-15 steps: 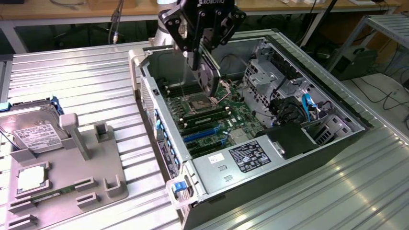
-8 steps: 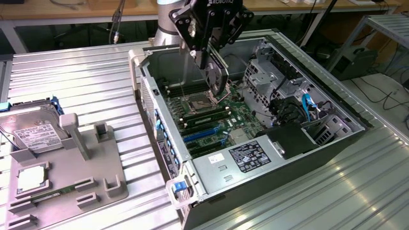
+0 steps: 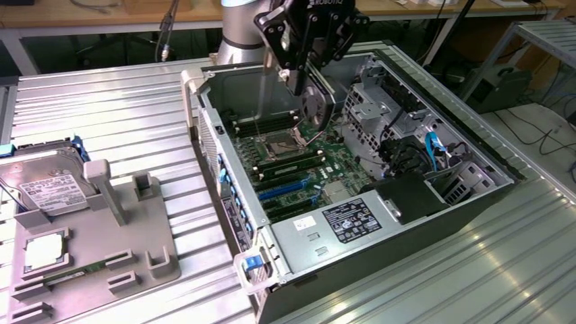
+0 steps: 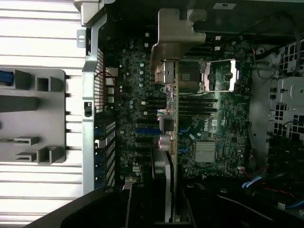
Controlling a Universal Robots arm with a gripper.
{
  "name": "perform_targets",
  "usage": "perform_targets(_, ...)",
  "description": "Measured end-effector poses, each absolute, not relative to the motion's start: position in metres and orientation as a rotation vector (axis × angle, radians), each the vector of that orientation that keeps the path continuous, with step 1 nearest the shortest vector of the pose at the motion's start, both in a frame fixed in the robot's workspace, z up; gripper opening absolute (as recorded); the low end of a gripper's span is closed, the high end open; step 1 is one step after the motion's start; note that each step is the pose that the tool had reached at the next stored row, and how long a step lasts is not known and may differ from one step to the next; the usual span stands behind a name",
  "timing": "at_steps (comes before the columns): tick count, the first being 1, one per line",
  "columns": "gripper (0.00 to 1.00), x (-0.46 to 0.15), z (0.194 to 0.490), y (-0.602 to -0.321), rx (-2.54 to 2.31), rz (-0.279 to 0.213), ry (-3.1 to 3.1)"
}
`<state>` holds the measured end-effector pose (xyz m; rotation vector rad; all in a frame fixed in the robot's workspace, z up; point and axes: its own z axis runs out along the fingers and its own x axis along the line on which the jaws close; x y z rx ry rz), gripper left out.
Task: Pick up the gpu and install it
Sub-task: 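Pick up the gpu and move the gpu toward the slot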
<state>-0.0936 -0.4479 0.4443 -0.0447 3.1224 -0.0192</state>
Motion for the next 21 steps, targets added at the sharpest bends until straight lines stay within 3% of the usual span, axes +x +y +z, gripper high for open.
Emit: perform_targets(21, 0.28, -0.058, 0.444, -0.448, -0.045, -0.019, 3.122)
